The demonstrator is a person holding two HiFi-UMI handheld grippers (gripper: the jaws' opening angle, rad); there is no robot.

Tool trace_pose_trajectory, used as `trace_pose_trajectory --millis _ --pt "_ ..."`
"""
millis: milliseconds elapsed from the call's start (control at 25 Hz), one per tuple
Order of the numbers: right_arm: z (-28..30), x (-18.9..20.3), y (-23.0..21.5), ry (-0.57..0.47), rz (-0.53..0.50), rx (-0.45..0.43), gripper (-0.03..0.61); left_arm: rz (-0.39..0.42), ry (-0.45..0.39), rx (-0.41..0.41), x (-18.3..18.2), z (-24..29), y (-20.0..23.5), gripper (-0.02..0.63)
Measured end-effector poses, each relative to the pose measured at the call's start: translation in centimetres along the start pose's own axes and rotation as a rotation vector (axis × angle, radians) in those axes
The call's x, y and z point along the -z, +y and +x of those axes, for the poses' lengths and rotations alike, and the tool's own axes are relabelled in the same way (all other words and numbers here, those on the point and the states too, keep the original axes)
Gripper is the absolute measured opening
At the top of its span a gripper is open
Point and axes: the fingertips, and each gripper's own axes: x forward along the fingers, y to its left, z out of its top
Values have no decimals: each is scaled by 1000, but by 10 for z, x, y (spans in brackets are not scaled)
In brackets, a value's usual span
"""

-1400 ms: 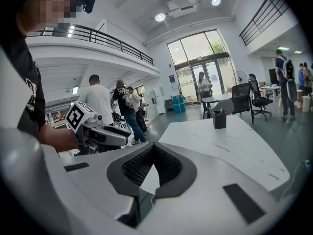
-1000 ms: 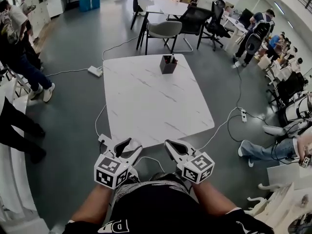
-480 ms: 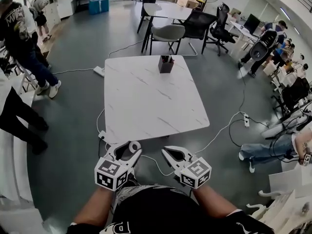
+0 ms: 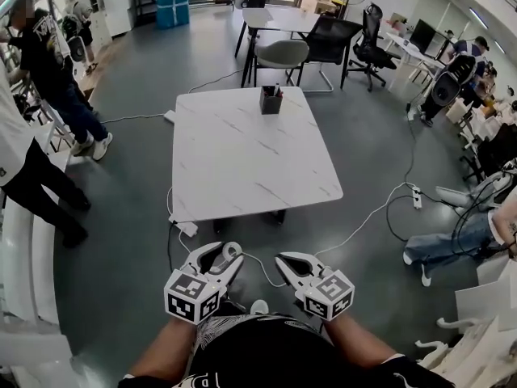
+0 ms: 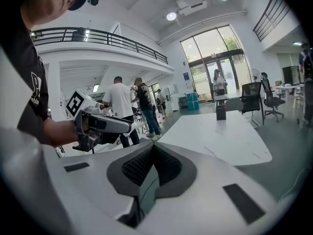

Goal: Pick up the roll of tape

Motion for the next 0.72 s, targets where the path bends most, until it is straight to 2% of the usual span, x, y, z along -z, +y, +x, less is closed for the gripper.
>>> trace_pose_trajectory --millis 160,360,720 --pt "-12 12 1 -5 9 -5 3 7 -2 -29 8 -12 -13 210" --pt "-19 5 6 -36 12 -6 3 26 18 -47 14 -26 -20 210" --pt "-12 -18 27 -82 -2 33 3 78 -26 -29 -18 -47 -2 210"
